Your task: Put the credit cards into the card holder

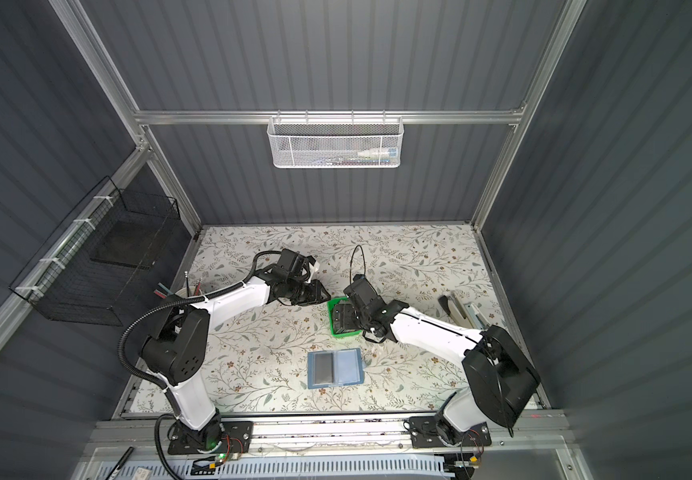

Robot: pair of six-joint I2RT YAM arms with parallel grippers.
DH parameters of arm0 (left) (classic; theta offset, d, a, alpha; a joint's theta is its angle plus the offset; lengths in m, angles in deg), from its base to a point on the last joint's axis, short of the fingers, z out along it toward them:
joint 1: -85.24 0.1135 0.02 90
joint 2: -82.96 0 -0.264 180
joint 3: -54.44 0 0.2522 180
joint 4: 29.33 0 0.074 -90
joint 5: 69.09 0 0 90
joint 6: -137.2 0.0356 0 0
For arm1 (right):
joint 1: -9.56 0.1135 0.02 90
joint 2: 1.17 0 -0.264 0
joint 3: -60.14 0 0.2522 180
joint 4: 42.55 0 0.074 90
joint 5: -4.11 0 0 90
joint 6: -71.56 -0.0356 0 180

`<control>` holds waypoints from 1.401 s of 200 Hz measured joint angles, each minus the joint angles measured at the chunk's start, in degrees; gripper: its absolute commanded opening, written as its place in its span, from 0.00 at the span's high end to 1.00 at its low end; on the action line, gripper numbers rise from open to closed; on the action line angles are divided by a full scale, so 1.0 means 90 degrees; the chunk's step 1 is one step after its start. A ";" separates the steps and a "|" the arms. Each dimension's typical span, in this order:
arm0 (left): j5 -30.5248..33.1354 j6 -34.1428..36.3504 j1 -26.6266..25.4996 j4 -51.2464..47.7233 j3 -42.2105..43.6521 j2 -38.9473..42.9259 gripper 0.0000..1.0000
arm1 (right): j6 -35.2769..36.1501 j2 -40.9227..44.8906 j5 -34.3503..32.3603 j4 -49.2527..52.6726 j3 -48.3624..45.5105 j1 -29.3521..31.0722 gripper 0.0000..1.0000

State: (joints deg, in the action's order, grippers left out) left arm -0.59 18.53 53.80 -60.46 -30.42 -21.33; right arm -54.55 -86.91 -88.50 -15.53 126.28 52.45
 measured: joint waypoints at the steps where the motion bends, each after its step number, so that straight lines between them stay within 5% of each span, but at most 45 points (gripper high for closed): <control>1: 0.0000 0.0000 0.0000 -0.0002 -0.0002 0.0000 0.65 | 0.0007 -0.0010 0.0010 -0.0002 0.0007 -0.0002 0.04; 142: -0.0262 -0.0024 0.0000 -0.0384 -0.0347 -0.0539 0.74 | 0.0007 -0.0753 0.0245 -0.0272 0.0325 -0.0061 0.04; 280: -0.0216 0.0136 -0.0221 -0.0376 -0.0345 -0.0189 0.76 | 0.0032 0.0097 -0.0233 0.0231 0.0177 -0.0199 0.03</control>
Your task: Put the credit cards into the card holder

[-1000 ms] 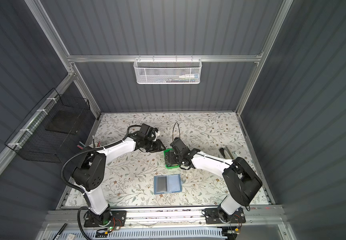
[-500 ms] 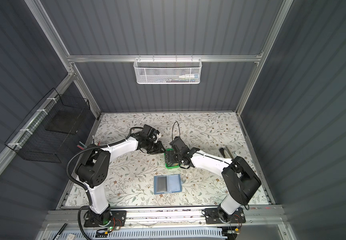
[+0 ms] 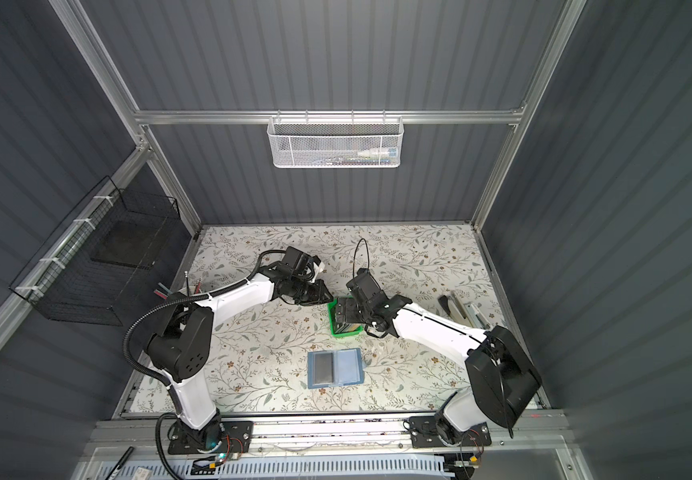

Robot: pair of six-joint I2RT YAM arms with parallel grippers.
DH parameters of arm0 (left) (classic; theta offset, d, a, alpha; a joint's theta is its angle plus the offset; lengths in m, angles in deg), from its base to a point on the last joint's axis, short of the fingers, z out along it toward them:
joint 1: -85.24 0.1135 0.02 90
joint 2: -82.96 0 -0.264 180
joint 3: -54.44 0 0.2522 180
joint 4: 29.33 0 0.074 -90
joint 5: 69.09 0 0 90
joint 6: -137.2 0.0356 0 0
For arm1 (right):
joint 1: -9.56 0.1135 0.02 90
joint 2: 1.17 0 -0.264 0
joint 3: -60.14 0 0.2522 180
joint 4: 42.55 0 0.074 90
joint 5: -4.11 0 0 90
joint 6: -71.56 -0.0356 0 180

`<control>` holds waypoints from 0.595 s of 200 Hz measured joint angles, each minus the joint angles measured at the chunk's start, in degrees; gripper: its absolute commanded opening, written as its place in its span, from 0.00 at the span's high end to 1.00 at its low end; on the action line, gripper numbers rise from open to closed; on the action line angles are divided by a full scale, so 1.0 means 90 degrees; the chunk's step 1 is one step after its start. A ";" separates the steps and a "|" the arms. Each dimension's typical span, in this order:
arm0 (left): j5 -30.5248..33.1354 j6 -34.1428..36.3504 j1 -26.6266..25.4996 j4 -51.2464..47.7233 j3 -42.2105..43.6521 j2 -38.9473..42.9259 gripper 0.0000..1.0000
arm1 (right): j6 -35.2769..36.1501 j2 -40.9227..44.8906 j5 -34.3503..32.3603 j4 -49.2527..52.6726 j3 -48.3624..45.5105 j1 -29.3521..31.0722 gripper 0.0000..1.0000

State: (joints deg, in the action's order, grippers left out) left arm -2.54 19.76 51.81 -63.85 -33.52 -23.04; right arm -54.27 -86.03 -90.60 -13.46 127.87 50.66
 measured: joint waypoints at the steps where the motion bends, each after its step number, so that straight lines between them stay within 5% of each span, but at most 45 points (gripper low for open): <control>1: 0.0002 0.0002 -0.0002 0.0000 0.0000 0.0000 0.76 | 0.0000 0.0000 -0.0002 0.0002 -0.0002 -0.0002 0.03; 119: 0.0153 0.0102 -0.0129 -0.0272 -0.0109 -0.0192 0.82 | 0.0036 -0.0571 0.0063 -0.0036 -0.0007 -0.0063 0.03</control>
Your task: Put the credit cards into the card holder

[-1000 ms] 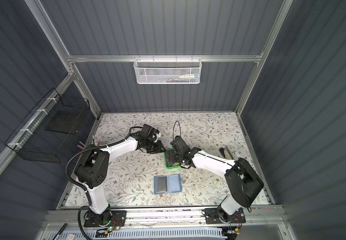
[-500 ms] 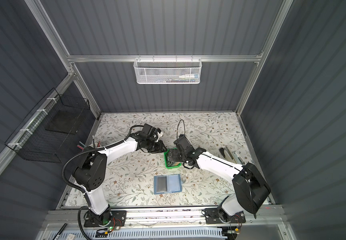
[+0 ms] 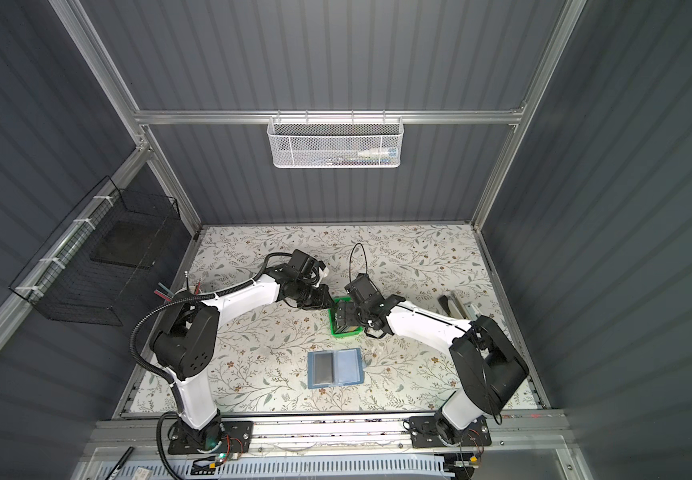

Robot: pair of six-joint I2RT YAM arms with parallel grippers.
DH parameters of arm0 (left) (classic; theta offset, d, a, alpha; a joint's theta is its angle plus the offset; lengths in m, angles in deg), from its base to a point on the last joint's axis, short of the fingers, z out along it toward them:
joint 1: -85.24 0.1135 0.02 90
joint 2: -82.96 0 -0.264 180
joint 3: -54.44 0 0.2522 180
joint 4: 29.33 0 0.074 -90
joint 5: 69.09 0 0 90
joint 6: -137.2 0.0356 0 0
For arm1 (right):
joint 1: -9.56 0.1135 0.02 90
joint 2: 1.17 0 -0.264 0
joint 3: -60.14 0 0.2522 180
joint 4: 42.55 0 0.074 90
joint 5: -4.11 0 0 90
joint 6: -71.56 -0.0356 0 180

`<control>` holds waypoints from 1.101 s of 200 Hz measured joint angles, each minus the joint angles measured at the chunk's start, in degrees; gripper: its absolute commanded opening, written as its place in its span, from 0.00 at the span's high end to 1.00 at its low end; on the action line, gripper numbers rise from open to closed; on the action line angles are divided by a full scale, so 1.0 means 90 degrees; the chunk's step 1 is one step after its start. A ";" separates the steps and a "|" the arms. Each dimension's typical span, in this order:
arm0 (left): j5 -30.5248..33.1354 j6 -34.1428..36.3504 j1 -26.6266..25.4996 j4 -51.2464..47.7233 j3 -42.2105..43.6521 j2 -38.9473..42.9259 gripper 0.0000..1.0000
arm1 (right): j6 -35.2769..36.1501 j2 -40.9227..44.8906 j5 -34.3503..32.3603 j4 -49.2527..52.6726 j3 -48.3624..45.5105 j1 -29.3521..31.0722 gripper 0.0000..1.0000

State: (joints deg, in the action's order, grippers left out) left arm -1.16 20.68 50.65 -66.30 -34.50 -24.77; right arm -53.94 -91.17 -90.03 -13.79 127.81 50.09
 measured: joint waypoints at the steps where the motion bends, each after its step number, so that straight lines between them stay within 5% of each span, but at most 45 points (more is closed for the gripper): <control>1: 0.0000 0.0000 0.0000 0.0000 0.0000 0.0000 0.83 | 0.0000 -0.0002 0.0000 -0.0002 0.0000 0.0000 0.03; 220: -0.0036 -0.0095 -0.0019 0.0012 0.0000 -0.0078 0.87 | 0.0119 -0.0678 0.0143 -0.0039 0.0279 -0.0090 0.04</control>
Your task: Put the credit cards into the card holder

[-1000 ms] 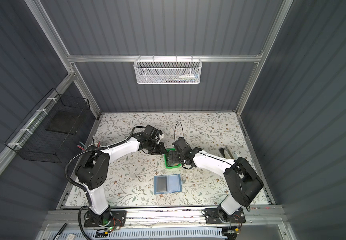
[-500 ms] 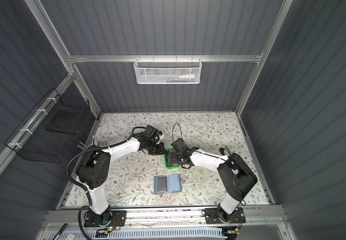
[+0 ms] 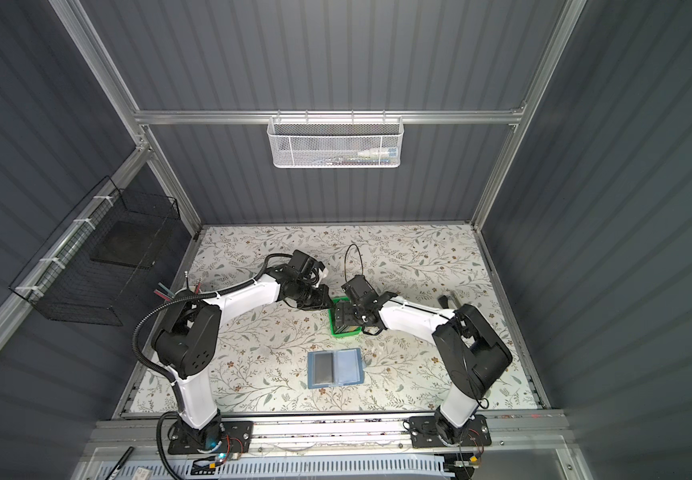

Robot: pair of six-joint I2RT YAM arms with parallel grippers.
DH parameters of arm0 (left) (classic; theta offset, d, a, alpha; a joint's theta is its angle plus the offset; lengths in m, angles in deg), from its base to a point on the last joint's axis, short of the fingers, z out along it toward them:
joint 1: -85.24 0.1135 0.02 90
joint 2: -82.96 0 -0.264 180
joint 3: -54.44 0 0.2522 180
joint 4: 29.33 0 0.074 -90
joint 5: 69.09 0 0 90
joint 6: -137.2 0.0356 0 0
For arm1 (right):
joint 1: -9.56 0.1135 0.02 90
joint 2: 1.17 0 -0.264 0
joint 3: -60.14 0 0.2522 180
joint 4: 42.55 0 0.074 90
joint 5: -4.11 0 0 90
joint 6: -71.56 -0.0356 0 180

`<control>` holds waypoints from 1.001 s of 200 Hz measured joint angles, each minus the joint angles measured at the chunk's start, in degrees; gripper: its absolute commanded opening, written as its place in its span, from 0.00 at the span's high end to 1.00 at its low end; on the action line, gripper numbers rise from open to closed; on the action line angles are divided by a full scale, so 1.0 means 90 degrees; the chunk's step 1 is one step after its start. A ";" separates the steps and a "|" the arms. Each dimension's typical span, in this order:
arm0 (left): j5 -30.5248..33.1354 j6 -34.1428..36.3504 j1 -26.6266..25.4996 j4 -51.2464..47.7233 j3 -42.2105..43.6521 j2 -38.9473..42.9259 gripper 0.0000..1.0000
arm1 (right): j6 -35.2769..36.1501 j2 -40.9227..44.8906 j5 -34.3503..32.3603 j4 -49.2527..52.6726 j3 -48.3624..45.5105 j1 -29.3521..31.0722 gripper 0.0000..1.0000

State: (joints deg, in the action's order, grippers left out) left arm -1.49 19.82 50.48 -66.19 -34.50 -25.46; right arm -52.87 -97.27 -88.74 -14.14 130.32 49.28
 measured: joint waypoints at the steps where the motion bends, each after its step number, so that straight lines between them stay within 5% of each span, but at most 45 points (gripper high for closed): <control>1: 0.0002 0.0000 -0.0002 0.0000 0.0000 0.0000 0.87 | -0.0002 0.0000 0.0000 0.0000 0.0000 0.0000 0.04; 200: -0.0090 -0.0024 -0.0104 -0.0015 -0.0063 -0.0398 0.93 | -0.0051 -0.0223 0.0131 -0.0109 -0.0002 -0.0066 0.05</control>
State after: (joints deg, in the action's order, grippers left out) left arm -2.30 19.60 49.54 -66.32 -35.07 -29.05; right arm -53.33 -99.28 -87.56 -15.12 130.30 48.69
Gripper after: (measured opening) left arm 0.076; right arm 0.955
